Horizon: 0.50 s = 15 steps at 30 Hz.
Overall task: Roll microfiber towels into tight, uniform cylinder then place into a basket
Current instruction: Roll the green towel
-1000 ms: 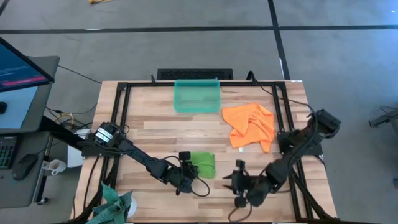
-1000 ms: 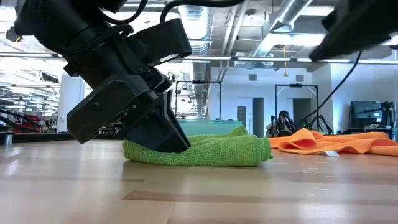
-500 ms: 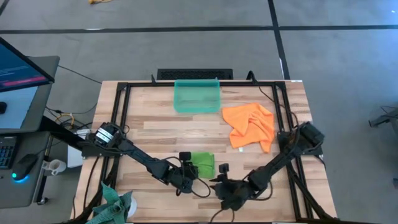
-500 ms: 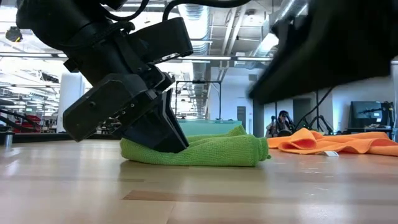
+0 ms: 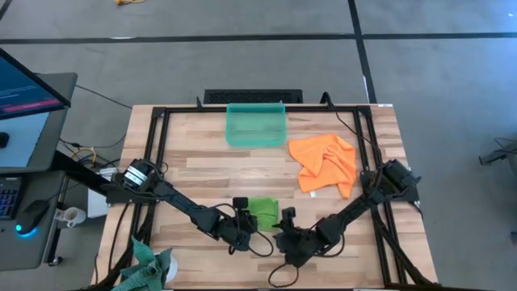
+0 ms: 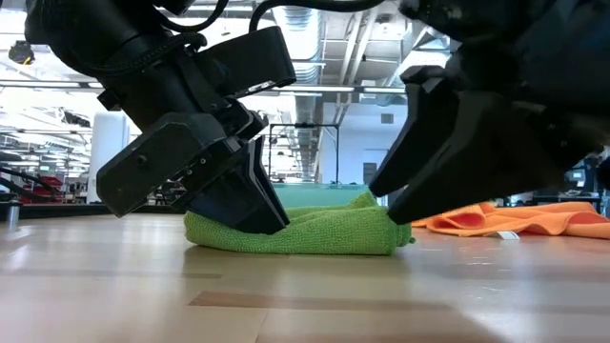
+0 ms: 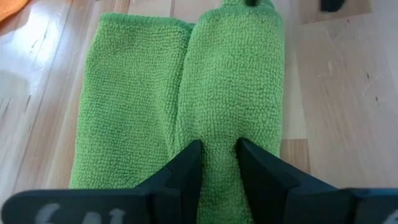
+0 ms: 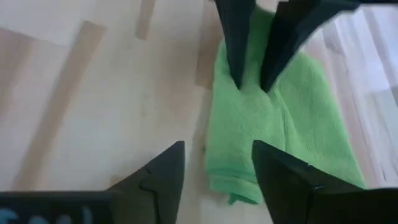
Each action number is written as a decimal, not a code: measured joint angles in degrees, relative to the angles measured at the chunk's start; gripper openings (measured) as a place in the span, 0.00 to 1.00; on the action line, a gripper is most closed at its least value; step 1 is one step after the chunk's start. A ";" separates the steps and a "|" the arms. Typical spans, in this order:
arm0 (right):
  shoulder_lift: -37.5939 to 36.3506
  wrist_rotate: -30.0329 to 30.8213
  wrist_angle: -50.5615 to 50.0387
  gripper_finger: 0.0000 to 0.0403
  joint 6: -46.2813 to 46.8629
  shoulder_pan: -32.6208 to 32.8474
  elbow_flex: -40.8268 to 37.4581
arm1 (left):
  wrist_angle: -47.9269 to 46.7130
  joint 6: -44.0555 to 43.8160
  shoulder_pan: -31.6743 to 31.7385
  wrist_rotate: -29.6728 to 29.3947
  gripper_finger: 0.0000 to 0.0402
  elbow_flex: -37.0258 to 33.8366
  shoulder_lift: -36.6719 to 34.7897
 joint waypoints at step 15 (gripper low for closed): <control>-0.14 -10.27 0.68 0.61 8.88 -6.27 -2.64 | 0.19 1.76 0.00 -0.80 0.25 0.00 0.00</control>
